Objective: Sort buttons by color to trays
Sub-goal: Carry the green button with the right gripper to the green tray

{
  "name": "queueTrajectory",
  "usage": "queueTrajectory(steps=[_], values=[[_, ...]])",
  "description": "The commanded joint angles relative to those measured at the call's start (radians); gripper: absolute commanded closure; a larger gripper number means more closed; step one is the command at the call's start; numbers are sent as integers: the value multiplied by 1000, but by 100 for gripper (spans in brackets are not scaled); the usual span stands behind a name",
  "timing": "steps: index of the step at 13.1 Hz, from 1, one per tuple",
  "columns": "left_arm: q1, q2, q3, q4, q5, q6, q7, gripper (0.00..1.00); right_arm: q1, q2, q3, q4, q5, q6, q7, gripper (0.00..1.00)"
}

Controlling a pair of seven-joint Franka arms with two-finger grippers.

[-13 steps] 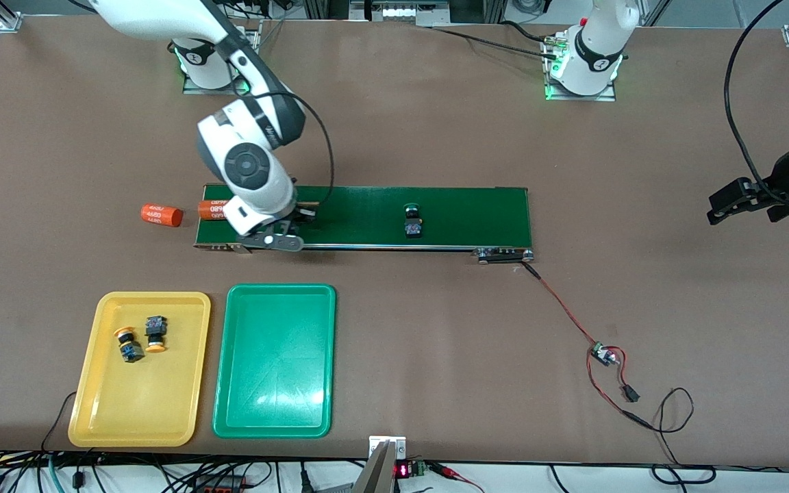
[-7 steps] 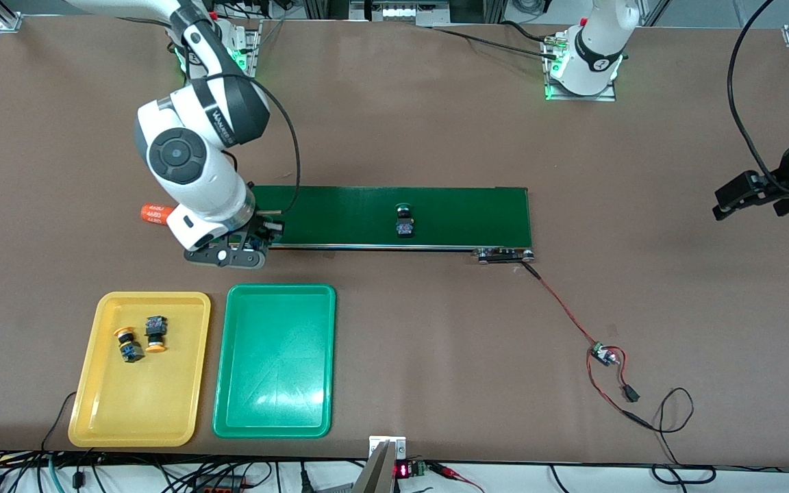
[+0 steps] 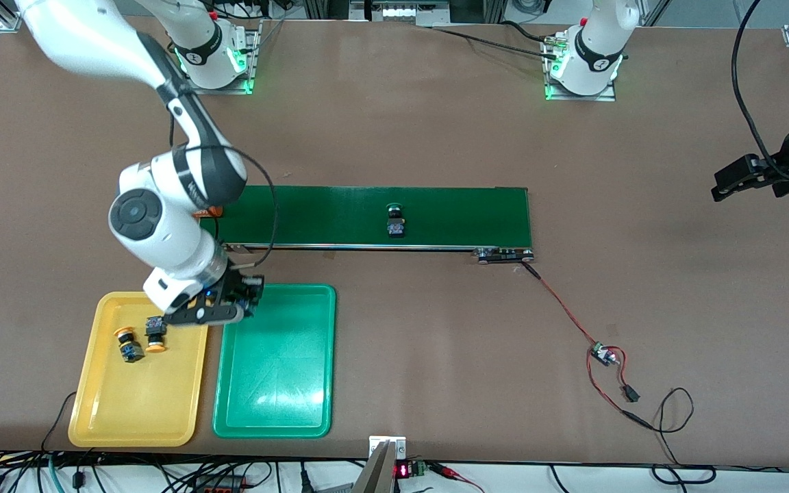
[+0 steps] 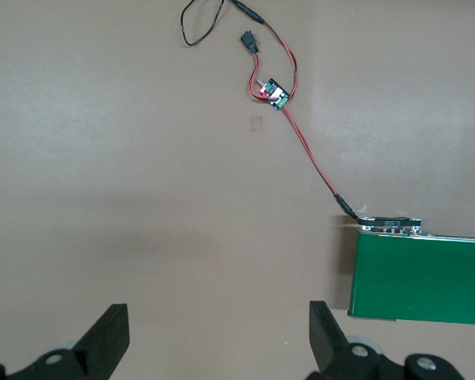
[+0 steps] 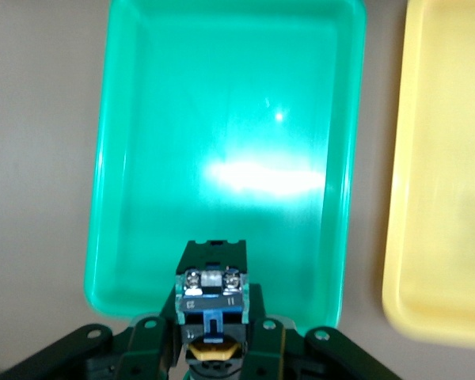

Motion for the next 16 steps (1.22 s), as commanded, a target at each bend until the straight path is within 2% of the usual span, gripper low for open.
queueTrajectory(steps=[1, 4, 6, 9, 10, 11, 12, 13, 14, 16], values=[[-2, -13, 2, 2, -26, 4, 7, 0, 3, 160, 3, 160, -2, 79, -91, 100], [-2, -22, -15, -1, -18, 3, 9, 0, 17, 266, -2, 168, -8, 238, -149, 100], [6, -24, -17, -3, -20, 0, 15, 0, 23, 323, -11, 165, -63, 318, -159, 99], [18, -24, -17, -3, -24, 1, 75, 0, 25, 351, -32, 162, -100, 351, -157, 98], [16, -24, -17, -3, -24, 0, 72, 0, 25, 352, -32, 162, -100, 351, -156, 92], [16, -24, -17, -4, -24, -2, 67, 0, 25, 352, -32, 162, -100, 351, -156, 71], [16, -24, -17, -4, -24, -4, 63, 0, 23, 352, -32, 162, -100, 351, -154, 39], [18, -24, -17, -4, -26, -4, 63, 0, 23, 352, -32, 159, -100, 351, -156, 28], [18, -24, -17, -6, -24, -4, 63, 0, 25, 354, -32, 159, -100, 351, -148, 1], [18, -24, -17, -4, -24, -4, 63, 0, 25, 352, -32, 157, -102, 351, -154, 0]])
